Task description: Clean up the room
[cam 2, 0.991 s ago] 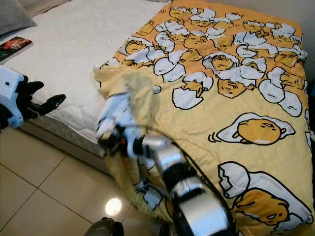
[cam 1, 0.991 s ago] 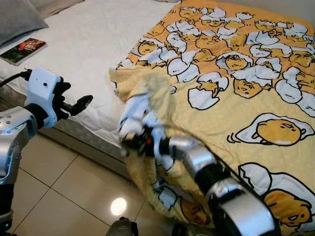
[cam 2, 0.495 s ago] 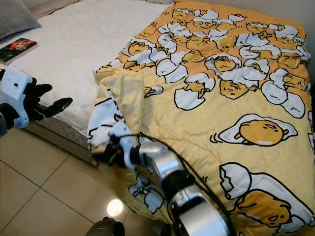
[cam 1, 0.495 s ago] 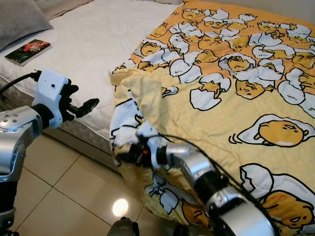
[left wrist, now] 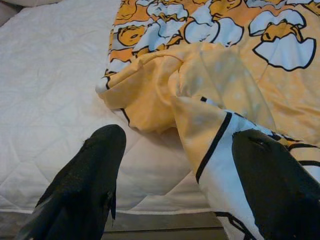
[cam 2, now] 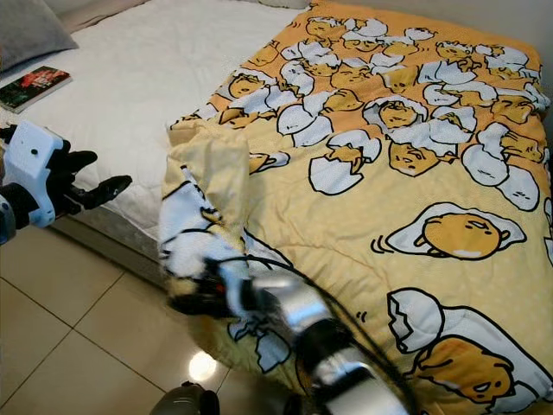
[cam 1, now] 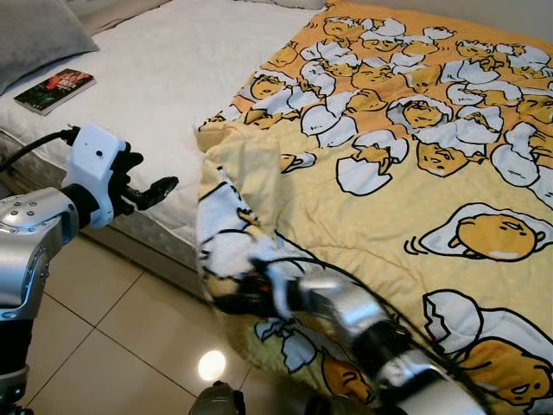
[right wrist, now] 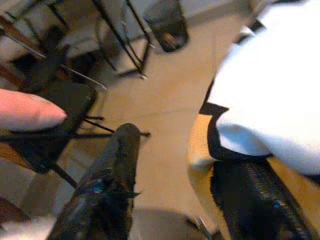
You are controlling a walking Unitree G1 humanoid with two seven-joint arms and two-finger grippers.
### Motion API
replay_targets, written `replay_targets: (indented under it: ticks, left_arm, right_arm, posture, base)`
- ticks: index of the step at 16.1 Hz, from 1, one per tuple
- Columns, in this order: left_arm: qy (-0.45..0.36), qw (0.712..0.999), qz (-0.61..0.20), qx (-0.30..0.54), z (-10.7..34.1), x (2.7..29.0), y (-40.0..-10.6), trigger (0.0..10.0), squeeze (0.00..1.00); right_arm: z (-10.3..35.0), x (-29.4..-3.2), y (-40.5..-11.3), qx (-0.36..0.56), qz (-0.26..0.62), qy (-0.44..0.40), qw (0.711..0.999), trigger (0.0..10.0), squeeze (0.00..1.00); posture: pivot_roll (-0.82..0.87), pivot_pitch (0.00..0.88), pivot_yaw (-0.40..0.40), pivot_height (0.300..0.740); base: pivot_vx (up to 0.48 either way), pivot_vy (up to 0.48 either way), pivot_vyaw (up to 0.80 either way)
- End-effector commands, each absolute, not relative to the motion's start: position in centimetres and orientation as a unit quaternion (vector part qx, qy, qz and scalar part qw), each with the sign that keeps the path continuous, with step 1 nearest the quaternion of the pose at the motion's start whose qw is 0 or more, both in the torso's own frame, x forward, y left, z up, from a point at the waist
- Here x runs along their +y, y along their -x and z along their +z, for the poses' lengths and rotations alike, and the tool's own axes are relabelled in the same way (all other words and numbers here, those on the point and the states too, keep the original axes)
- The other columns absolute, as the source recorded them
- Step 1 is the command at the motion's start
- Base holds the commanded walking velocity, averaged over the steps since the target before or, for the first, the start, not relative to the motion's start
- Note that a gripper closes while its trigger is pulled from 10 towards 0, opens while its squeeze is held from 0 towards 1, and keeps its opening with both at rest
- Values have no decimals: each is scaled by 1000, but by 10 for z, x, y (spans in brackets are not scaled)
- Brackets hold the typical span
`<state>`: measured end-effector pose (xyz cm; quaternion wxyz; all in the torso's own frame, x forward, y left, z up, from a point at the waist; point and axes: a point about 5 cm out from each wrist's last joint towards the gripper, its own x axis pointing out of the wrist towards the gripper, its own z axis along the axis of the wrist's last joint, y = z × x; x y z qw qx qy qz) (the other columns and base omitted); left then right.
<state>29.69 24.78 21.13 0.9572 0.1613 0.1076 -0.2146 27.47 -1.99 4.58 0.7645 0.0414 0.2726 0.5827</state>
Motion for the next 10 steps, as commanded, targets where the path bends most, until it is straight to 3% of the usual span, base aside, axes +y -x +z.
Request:
replay_targets:
  ticks: [1, 4, 10]
  left_arm:
    - [-161, 955, -218, 123, 206, 249, -297, 10000, 0]
    - [-162, 952, -225, 133, 203, 248, -298, 10000, 0]
    - [-159, 945, -256, 127, 199, 230, -304, 10000, 0]
  right_arm:
    - [47, -24, -275, 269, 578, -34, 769, 10000, 1000]
    - [51, -43, -276, 254, 556, -36, 790, 10000, 1000]
    - [82, -76, -274, 193, 495, -81, 844, 10000, 1000]
  posture:
    - [19, 39, 47, 740]
    - [8, 34, 69, 740]
    - [-5, 20, 16, 740]
  base:
    - [0, 0, 0]
    - [0, 0, 0]
    - [0, 0, 0]
